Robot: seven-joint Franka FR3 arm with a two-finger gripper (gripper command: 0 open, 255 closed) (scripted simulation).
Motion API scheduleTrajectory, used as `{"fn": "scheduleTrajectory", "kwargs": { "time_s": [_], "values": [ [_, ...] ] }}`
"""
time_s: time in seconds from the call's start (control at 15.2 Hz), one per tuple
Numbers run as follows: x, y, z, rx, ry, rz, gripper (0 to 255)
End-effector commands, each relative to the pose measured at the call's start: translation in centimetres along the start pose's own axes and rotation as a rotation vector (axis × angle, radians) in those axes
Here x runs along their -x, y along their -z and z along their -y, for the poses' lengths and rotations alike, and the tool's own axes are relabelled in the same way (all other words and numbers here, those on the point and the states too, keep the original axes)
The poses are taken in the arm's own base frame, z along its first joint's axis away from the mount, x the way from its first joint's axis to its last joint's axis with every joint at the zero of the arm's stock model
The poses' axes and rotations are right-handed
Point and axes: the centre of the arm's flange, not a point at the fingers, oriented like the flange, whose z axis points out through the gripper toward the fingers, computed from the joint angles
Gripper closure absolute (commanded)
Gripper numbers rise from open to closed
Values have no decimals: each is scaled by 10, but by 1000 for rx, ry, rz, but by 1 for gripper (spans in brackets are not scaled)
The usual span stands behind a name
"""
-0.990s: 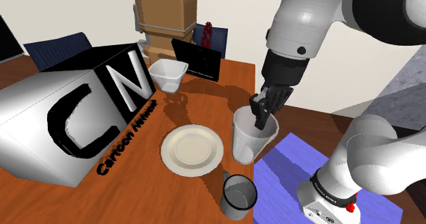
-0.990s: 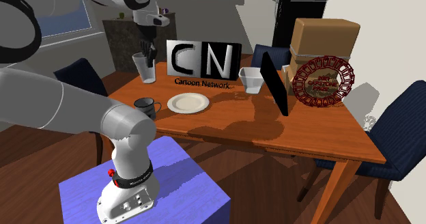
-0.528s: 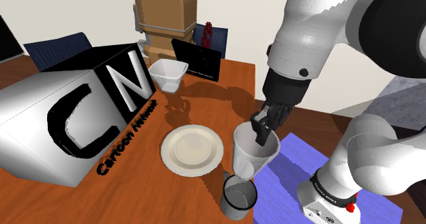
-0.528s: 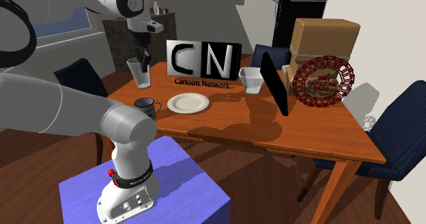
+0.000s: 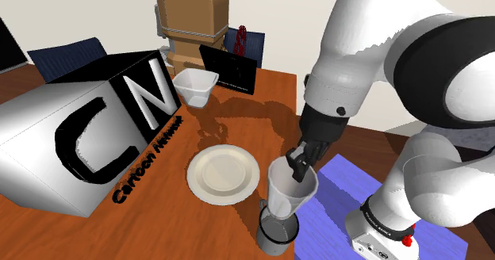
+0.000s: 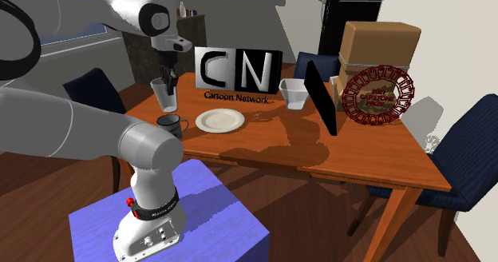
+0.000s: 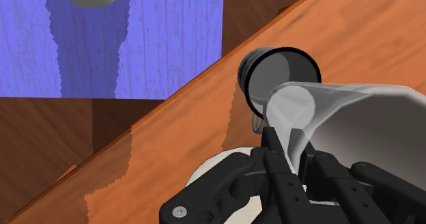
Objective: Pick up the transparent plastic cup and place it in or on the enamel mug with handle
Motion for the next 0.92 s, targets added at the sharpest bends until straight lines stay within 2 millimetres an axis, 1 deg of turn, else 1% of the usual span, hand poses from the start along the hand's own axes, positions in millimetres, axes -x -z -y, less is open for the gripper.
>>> {"fn": "scheduleTrajectory", "kwargs": {
  "time_s": [0.0, 0.26, 0.33, 0.86],
  "values": [
    [-2, -10, -2, 0, 0, 0, 255],
    [-4, -31, -4, 0, 0, 0, 255],
    [-4, -39, -5, 0, 0, 0, 255],
    [-4, -39, -5, 0, 0, 0, 255]
  ]
}}
